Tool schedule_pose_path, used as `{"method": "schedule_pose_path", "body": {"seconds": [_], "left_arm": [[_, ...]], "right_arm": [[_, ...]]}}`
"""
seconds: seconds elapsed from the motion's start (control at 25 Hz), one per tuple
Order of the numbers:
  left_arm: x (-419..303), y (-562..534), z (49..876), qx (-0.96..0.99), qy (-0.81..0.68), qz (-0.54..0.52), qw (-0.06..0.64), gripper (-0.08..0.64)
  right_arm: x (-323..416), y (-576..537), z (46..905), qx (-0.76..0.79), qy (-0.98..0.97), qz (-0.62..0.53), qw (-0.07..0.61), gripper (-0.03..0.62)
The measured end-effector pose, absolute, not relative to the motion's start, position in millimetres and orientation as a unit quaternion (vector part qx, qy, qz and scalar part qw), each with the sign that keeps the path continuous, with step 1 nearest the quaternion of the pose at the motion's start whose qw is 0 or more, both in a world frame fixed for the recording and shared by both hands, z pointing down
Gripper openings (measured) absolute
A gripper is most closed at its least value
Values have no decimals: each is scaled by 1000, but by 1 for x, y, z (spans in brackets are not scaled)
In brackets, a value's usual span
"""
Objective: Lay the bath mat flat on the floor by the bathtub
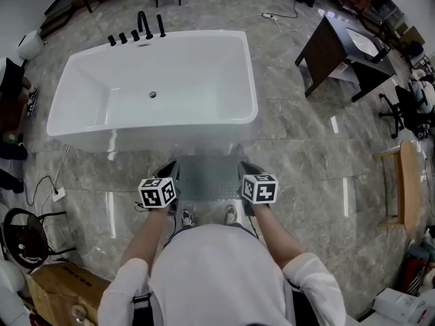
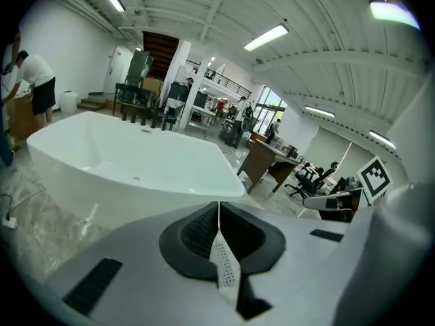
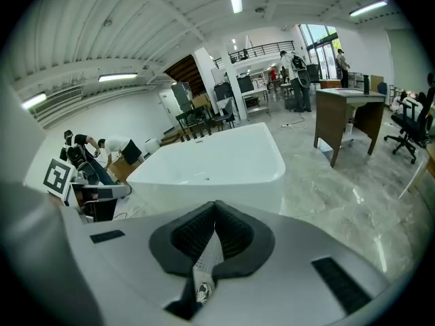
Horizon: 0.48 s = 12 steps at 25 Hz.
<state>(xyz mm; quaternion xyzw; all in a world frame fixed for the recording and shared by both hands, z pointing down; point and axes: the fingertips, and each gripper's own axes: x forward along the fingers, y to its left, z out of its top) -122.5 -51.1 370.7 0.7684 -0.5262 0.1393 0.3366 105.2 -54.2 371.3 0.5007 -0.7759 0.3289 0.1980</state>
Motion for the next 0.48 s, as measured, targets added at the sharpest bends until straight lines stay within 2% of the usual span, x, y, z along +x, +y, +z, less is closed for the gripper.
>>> {"method": "schedule_pose_path", "body": {"seconds": [0.24, 0.48], "left_arm": [[-121, -44, 356, 783, -516, 146, 315, 38], [-102, -44, 327, 810, -507, 160, 248, 38]], "right_arm": [[98, -53, 347, 503, -791, 297, 181, 31], [103, -48, 317, 506, -814, 230, 167, 31]]}}
